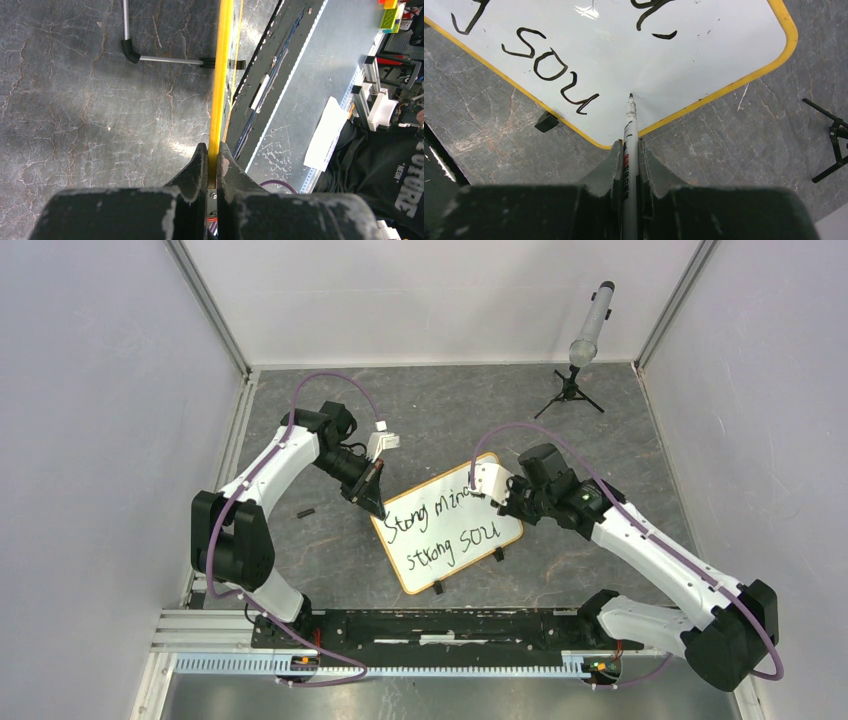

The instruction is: Write a sentence on the whiteboard

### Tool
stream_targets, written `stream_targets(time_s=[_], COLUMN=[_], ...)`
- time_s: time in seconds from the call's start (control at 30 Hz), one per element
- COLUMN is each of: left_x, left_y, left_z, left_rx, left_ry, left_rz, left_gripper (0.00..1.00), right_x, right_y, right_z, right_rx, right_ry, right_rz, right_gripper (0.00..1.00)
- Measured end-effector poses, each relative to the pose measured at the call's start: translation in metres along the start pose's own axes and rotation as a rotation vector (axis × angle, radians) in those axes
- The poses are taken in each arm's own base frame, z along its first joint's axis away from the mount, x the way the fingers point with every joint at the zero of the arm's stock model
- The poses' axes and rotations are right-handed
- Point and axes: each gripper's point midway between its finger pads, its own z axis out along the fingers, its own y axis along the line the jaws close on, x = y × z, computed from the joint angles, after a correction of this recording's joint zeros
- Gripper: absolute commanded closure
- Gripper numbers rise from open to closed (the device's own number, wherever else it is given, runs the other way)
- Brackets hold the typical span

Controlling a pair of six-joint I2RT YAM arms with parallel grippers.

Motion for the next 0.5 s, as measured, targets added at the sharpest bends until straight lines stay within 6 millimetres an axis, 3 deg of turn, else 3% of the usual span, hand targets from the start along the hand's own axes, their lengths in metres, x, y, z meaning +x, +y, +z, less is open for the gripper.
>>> stream_targets(time_s=[0.23, 0.5], left_x=[0.0, 0.0], left_y=[0.0, 0.0], left_z=[0.0, 0.0], left_rx=[0.0, 0.0], left_ry=[0.0, 0.0], left_rz=[0.0, 0.0], left_gripper=[0.98, 0.98], right_x=[0.003, 0.019], right_y=[0.001, 0.016], right_z=[0.004, 0.007], right_rx=[-0.003, -0.036], right_ry=[0.007, 0.023], right_rz=[0.003, 0.01], right_gripper=[1.0, 1.0])
